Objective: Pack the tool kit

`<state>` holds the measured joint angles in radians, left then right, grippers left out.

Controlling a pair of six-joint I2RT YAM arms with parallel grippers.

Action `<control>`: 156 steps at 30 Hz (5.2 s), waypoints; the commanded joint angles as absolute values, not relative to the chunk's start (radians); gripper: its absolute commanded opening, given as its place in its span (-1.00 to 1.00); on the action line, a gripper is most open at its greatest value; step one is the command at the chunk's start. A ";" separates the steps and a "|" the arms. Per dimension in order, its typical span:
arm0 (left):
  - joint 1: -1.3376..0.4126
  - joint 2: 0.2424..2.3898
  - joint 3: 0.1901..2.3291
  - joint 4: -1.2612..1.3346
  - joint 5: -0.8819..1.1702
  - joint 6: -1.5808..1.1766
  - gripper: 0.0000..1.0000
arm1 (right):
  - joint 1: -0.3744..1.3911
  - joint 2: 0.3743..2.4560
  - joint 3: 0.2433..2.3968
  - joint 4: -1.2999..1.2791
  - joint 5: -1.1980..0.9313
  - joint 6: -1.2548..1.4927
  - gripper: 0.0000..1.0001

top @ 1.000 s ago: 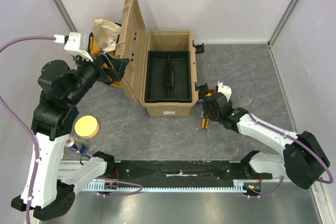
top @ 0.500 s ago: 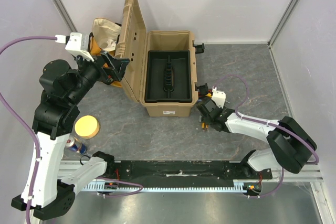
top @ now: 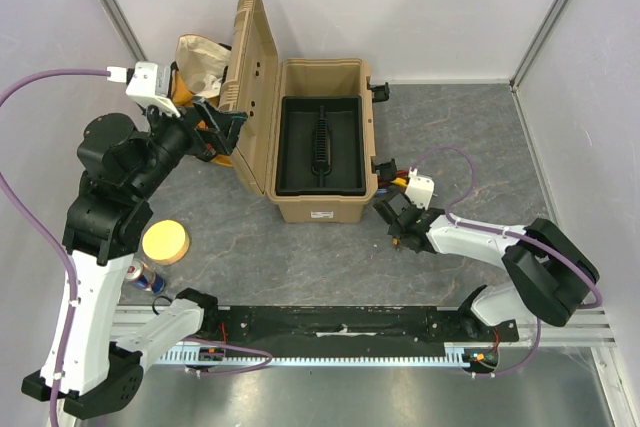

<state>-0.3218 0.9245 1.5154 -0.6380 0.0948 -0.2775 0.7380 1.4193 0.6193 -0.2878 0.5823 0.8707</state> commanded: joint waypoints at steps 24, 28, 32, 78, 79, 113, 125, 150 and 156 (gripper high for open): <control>-0.321 0.900 1.568 -0.617 0.143 -0.287 0.92 | 0.758 1.399 1.557 -0.586 0.579 0.560 -0.94; -0.322 0.905 1.575 -0.630 0.149 -0.288 0.93 | 0.825 1.584 1.682 -0.514 0.499 0.546 -0.94; -0.321 0.900 1.586 -0.669 0.141 -0.296 0.92 | 0.857 1.735 1.793 -0.500 0.482 0.590 -0.93; -0.319 0.723 1.466 -0.788 0.144 -0.310 0.83 | 0.904 1.737 1.844 -0.627 0.486 0.700 0.08; -0.321 0.718 1.466 -0.790 0.162 -0.317 0.83 | 0.899 1.691 1.835 -0.649 0.509 0.672 0.11; -0.321 0.834 1.565 -0.813 0.210 -0.420 0.78 | 0.141 1.345 0.693 -0.131 -0.181 0.973 -0.08; -0.321 0.876 1.529 -0.770 0.118 -0.414 0.73 | 0.141 1.572 0.752 -0.028 -0.176 0.946 -0.14; -0.321 0.804 1.437 -0.614 0.038 -0.333 0.72 | 0.163 1.687 0.900 -0.287 0.095 0.824 -0.08; -0.321 0.782 1.417 -0.620 0.061 -0.276 0.72 | 0.245 1.753 0.963 -0.362 0.256 0.815 -0.10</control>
<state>-0.3218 0.8059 1.4326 -0.6590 0.0505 -0.3519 0.2005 1.6909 0.9283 -0.2546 0.0883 0.8448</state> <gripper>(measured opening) 0.865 0.457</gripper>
